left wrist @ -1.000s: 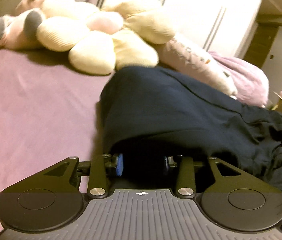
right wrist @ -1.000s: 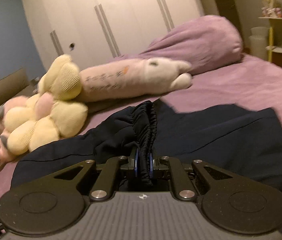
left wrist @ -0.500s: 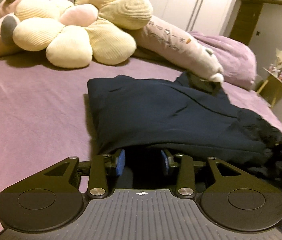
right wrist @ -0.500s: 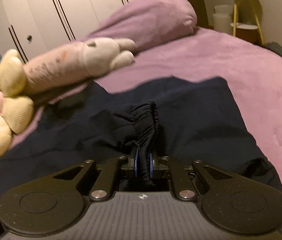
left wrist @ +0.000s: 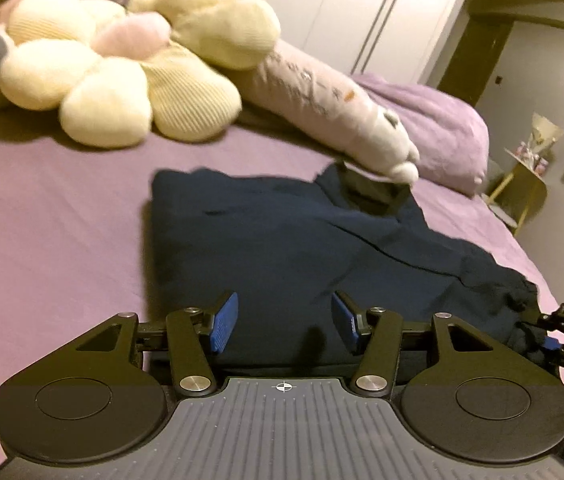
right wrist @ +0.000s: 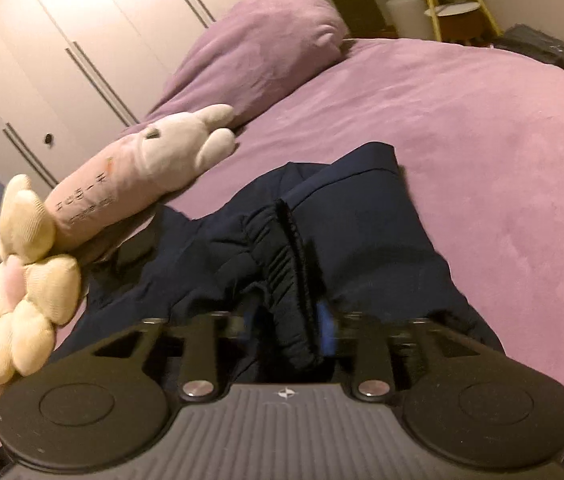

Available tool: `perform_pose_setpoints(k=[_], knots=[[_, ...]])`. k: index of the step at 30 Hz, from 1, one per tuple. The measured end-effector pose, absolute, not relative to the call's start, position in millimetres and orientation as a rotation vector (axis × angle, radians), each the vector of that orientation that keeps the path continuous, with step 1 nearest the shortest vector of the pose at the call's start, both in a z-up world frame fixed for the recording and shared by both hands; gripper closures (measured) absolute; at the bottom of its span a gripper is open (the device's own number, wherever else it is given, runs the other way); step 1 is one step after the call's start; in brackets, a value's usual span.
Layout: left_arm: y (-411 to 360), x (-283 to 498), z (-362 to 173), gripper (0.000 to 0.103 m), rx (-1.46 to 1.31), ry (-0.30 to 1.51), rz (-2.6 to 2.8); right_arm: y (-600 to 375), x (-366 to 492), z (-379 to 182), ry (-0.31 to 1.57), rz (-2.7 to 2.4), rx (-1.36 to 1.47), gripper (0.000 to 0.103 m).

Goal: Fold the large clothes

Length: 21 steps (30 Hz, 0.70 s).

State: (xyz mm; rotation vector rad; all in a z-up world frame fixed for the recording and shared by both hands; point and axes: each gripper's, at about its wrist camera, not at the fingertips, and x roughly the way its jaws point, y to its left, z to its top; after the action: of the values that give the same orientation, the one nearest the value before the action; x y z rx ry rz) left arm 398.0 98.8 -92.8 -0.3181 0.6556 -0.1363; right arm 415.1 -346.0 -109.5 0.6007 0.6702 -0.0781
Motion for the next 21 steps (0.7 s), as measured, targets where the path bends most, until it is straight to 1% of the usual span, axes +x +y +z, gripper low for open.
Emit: perform_pose_setpoints(k=[1,3,6,7,8,9,10,13,15,18,20,21], knots=[[94,400,-95,0.045,-0.306,0.658,-0.136,-345,411,-109,0.672,-0.070,0.591,0.055],[84,407,-100,0.043,-0.279,0.669,-0.130,-344,404,-111,0.669,-0.051,0.588,0.053],[73,415,-107,0.042,-0.275,0.691,-0.109,-338,409,-117,0.692,-0.044,0.567,0.053],[70,417,-108,0.042,-0.269,0.699,-0.106,-335,413,-118,0.699,-0.038,0.558,0.054],[68,417,-108,0.042,-0.259,0.701,-0.099,-333,416,-118,0.707,-0.038,0.542,0.060],[67,417,-106,0.042,-0.253,0.696,-0.096,-331,418,-117,0.713,-0.035,0.530,0.082],[65,417,-104,0.042,-0.247,0.689,-0.099,-333,418,-115,0.709,-0.011,0.552,0.086],[62,418,-104,0.042,-0.233,0.678,-0.096,-352,403,-106,0.610,-0.025,0.658,0.087],[58,424,-111,0.042,-0.206,0.691,-0.068,-352,401,-110,0.619,-0.129,0.576,0.087],[56,431,-123,0.042,-0.188,0.736,-0.063,-344,408,-124,0.672,-0.141,0.468,0.086],[60,427,-119,0.042,-0.173,0.727,-0.073,-344,407,-115,0.677,-0.128,0.437,0.083],[62,424,-115,0.042,-0.163,0.718,-0.071,-348,404,-108,0.667,-0.136,0.451,0.074]])
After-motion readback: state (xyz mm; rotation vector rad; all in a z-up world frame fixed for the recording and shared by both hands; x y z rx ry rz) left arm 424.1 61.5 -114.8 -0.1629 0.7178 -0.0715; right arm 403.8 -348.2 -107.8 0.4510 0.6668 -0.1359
